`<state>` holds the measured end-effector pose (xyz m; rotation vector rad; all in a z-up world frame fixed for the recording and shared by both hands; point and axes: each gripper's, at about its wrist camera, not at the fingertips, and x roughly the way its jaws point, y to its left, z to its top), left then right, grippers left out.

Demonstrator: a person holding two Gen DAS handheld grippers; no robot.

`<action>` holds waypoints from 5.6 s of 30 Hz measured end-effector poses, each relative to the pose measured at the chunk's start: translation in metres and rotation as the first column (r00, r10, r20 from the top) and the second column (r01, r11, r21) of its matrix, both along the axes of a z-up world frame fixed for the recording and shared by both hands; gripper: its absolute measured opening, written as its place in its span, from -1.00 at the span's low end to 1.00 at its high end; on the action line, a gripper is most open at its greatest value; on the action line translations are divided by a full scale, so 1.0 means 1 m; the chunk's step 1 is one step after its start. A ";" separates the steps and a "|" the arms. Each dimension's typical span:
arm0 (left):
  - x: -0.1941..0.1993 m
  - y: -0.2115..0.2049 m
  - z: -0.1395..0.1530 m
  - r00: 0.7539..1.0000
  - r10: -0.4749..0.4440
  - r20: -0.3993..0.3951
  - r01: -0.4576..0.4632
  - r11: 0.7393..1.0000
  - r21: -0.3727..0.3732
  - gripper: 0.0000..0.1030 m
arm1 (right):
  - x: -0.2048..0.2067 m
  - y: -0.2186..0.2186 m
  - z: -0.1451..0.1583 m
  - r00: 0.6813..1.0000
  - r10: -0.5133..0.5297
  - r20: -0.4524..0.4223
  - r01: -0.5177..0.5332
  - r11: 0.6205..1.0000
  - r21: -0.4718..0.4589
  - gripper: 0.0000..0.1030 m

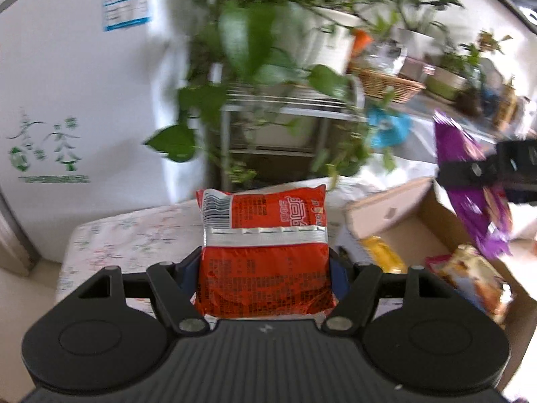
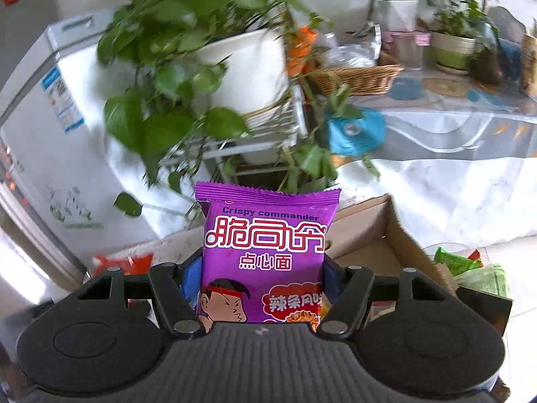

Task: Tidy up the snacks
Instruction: 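Carry both packets into the cardboard box and open both tools, then withdraw both tools from the box toward the green and blue packets, then grasp the green packet with the left tool while the right tool grasps the blue-and-yellow packet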

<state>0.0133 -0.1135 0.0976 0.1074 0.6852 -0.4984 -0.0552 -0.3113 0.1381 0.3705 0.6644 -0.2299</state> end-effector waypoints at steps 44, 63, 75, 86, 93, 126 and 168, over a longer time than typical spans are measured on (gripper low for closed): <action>-0.018 -0.111 -0.002 0.988 -0.104 -0.115 0.094 0.992 -0.082 0.65 | -0.032 -0.077 0.003 0.956 -0.293 0.023 0.285 0.944 0.168 0.76; 0.001 -0.007 -0.003 0.984 -0.027 -0.176 0.015 0.997 -0.071 0.71 | -0.010 -0.042 0.005 0.988 -0.151 0.036 0.147 0.985 0.089 0.83; -0.016 0.045 -0.031 0.980 -0.038 -0.193 0.043 0.999 0.021 0.73 | 0.010 -0.009 -0.003 0.997 0.028 0.067 -0.037 0.989 0.140 0.83; -0.016 0.056 -0.072 0.942 0.072 -0.327 -0.046 0.995 0.084 0.73 | 0.040 0.031 -0.026 0.978 0.204 0.038 -0.207 0.950 0.234 0.83; -0.018 0.047 -0.086 0.949 0.101 -0.298 -0.055 0.985 0.162 0.73 | 0.059 0.048 -0.052 0.975 0.220 -0.040 -0.204 0.946 0.250 0.83; -0.011 0.116 -0.079 0.931 0.199 -0.305 -0.148 0.972 0.183 0.75 | 0.113 0.094 -0.130 0.927 0.323 -0.190 -0.276 0.932 0.235 0.93; -0.033 0.104 -0.094 0.936 0.095 -0.339 -0.046 0.988 0.149 0.75 | 0.138 0.107 -0.136 0.835 0.417 -0.360 -0.456 0.889 -0.028 0.88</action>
